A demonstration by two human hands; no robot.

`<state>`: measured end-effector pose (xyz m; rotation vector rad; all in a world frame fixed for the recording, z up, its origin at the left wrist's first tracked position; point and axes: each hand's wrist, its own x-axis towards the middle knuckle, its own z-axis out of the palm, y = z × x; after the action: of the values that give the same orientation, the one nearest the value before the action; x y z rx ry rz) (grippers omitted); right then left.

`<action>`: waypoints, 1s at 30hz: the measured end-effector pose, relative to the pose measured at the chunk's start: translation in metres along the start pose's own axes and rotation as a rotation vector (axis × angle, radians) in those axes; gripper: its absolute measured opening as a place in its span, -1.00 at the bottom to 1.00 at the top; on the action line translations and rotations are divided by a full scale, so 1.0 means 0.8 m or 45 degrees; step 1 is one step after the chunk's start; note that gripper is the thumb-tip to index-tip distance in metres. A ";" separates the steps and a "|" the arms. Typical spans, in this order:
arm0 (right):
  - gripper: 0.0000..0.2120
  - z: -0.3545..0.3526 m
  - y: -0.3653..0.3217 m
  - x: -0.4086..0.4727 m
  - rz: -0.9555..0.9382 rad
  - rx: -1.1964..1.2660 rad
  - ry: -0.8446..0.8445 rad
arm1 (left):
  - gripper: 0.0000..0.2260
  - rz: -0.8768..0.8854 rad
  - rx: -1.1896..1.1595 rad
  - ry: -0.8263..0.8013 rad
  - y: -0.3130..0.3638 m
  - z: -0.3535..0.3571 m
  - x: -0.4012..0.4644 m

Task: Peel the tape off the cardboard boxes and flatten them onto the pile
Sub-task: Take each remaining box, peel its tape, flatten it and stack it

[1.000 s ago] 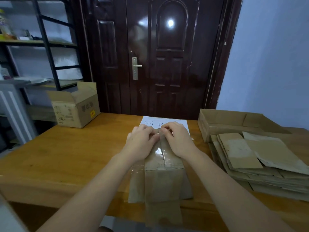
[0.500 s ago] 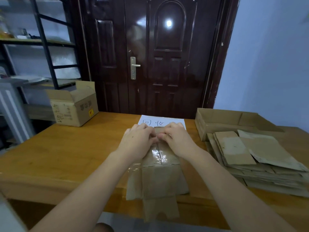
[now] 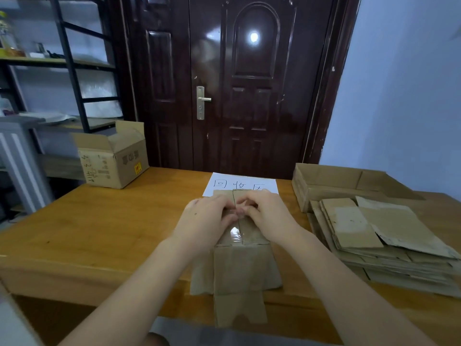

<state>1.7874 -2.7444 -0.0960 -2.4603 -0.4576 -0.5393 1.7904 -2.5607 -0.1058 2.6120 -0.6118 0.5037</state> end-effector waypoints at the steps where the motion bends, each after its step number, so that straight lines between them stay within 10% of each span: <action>1: -0.95 -0.002 -0.001 -0.001 -0.005 -0.013 -0.002 | -0.84 -0.009 0.022 0.030 0.000 0.002 0.000; 30: -0.75 -0.017 -0.016 -0.037 -0.119 -0.194 -0.049 | -0.84 0.044 -0.032 -0.107 0.021 -0.004 -0.029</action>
<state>1.7529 -2.7485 -0.0932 -2.6090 -0.5683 -0.5851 1.7623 -2.5650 -0.1075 2.6137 -0.6865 0.3961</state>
